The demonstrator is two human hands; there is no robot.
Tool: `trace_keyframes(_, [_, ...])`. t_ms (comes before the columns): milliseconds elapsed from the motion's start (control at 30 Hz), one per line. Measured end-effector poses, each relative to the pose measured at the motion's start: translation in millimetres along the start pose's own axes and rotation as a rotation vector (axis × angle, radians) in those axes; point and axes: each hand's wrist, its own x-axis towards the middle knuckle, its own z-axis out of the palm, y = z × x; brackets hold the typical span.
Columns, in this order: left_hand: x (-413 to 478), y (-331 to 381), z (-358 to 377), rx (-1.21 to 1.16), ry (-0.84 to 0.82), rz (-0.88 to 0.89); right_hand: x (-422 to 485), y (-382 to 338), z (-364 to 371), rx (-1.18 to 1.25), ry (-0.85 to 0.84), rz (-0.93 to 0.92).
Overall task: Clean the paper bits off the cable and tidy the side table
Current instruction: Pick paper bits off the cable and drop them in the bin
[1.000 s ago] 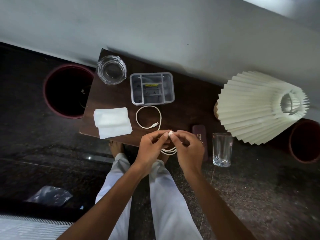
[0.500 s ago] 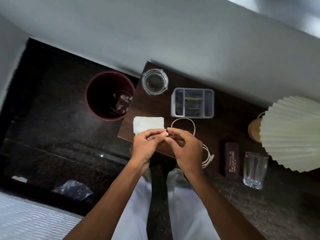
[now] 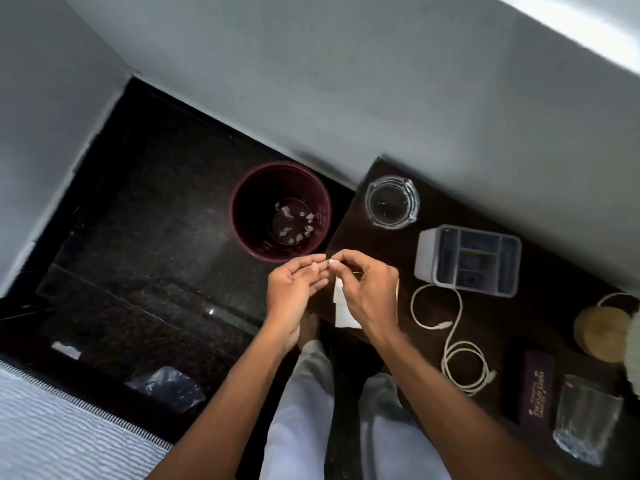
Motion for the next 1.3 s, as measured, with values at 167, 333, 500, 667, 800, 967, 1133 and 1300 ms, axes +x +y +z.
trace_keyframes(167, [38.6, 12.3, -23.4, -0.149, 0.13, -0.066, 31.8, -1.3, 43.6, 0.034, -0.001, 0.093])
trace_keyframes(333, [70.8, 24.2, -35.7, -0.194, 0.2, -0.07, 56.8, -4.2, 73.8, 0.023, -0.044, 0.139])
trace_keyframes(500, [88.7, 28.0, -45.6, -0.164, 0.239, -0.059, 72.2, -9.1, 91.8, -0.012, -0.038, 0.185])
trace_keyframes(667, [93.8, 29.9, -52.6, -0.153, 0.282, -0.058, 79.7, -14.9, 103.0, -0.006, -0.086, 0.218])
trace_keyframes(800, [90.4, 30.4, -56.8, -0.153, 0.281, -0.055, 80.6, -14.0, 106.2, 0.005, -0.171, 0.23])
trace_keyframes(967, [77.7, 30.3, -52.0, -0.16, 0.257, -0.042, 69.2, -5.1, 96.6, 0.029, -0.161, 0.276])
trace_keyframes(1133, [53.7, 24.2, -32.0, -0.193, 0.202, -0.039, 34.8, -1.6, 65.7, 0.151, -0.064, 0.293])
trace_keyframes(1300, [16.0, 10.7, 2.5, -0.198, 0.13, -0.082, -14.1, 7.8, 13.3, 0.241, 0.009, 0.292])
